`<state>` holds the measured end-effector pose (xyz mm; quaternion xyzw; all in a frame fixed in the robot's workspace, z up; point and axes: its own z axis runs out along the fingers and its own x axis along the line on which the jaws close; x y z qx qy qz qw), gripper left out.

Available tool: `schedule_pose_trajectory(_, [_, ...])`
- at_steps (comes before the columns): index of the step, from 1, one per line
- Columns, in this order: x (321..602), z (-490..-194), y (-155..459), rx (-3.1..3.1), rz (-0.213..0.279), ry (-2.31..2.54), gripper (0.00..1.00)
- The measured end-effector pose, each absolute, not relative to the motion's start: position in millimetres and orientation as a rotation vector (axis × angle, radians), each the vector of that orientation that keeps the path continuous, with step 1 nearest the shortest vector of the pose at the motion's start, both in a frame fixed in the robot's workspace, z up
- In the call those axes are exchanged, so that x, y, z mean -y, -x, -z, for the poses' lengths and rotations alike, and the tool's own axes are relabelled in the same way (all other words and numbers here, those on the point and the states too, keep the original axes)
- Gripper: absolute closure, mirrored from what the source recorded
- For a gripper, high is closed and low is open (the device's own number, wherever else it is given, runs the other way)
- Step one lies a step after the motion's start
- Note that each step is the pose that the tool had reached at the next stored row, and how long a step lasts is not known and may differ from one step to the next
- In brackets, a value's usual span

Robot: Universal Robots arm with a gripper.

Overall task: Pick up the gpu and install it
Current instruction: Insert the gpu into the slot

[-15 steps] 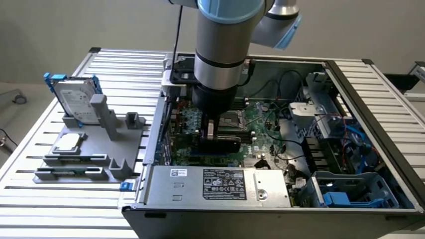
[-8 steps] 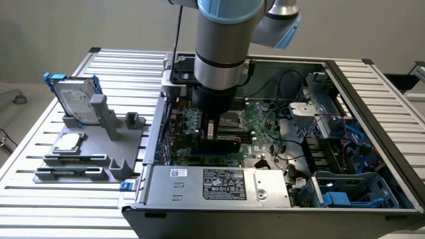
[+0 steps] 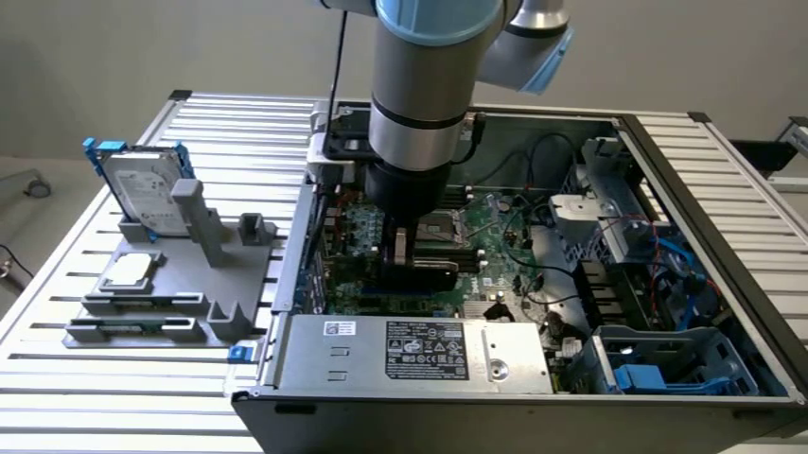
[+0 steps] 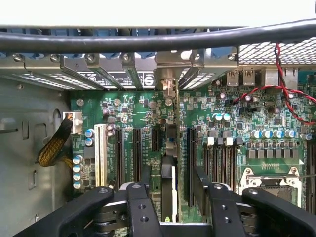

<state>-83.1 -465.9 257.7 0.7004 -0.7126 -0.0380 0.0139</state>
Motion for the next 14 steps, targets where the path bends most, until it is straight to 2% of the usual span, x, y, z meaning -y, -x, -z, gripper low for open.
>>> schedule_pose_trajectory(12, [465.6,-291.1,83.2,2.211,0.135,-2.172,0.54])
schedule_pose_trajectory(13, [465.6,-291.2,83.1,2.211,0.136,-2.172,0.62])
schedule_pose_trajectory(14, [465.6,-291.2,83.1,2.21,0.137,-2.171,0.62])
